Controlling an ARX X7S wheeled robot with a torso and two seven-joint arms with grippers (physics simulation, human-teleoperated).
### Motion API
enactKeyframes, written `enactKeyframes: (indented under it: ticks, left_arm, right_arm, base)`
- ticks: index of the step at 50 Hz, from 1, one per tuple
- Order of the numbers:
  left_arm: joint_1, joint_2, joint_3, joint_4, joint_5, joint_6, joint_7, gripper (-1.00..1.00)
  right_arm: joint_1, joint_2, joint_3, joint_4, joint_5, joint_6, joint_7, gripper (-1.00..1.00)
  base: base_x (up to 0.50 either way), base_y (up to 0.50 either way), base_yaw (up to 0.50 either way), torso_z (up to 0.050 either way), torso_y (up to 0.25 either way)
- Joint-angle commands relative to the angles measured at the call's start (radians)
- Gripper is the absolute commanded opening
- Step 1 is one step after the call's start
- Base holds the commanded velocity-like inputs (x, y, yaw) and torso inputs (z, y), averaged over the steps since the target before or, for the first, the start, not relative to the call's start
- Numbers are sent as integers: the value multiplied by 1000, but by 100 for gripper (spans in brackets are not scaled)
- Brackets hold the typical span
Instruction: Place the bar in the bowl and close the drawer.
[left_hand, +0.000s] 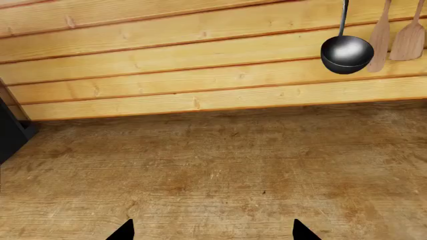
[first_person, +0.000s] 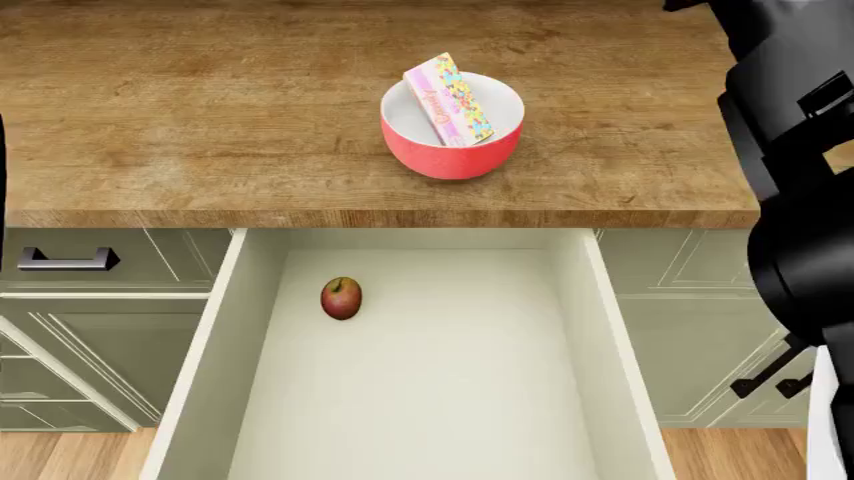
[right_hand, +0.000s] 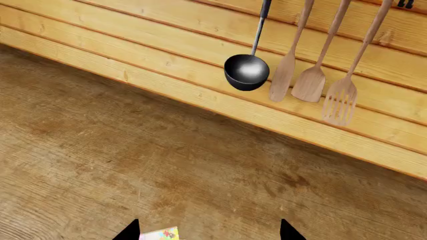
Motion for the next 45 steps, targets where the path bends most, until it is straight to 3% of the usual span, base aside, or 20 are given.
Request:
enactKeyframes:
  ticks: [1,4,10,14,17,25,28,34,45]
  left_arm:
    - [85,-60,-59,344,-63,-265,-18,100]
    - [118,-84,-84,486,-92,-368,-27,100]
    - [176,-136,-135,705,-197,-515,-82,100]
    - [186,-263,-116,759,-726,-515,-454,100]
    - [217,-331,-126,811,-1028,-513,-672,100]
    - [305,-450,-159,935,-1558,-492,-1056,100]
    - [357,-503,-163,1005,-1720,-451,-1150,100]
    - [427,-559,-192,1104,-1849,-390,-1193,100]
    - [425,-561,-188,1130,-1874,-365,-1180,100]
  right_arm:
    - [84,23,295,10,-318,175,-70,100]
    - [94,59,314,-47,-319,218,-55,100]
    - [-28,356,496,-679,-62,519,320,100]
    - [-104,469,600,-899,89,623,503,100]
    - [-156,532,664,-1010,196,678,621,100]
    - [-263,670,779,-1238,522,768,899,100]
    - [-319,734,806,-1334,649,756,986,100]
    - [-400,818,860,-1464,756,692,1054,100]
    - [-409,843,856,-1506,797,662,1119,100]
  base:
    - [0,0,0,0,250]
    - [0,0,0,0,250]
    - [0,0,0,0,250]
    - [0,0,0,0,250]
    - [0,0,0,0,250]
    - [0,0,0,0,250]
    - [0,0,0,-1,250]
    - [0,102,0,-1,167]
    - [0,500,0,0,0]
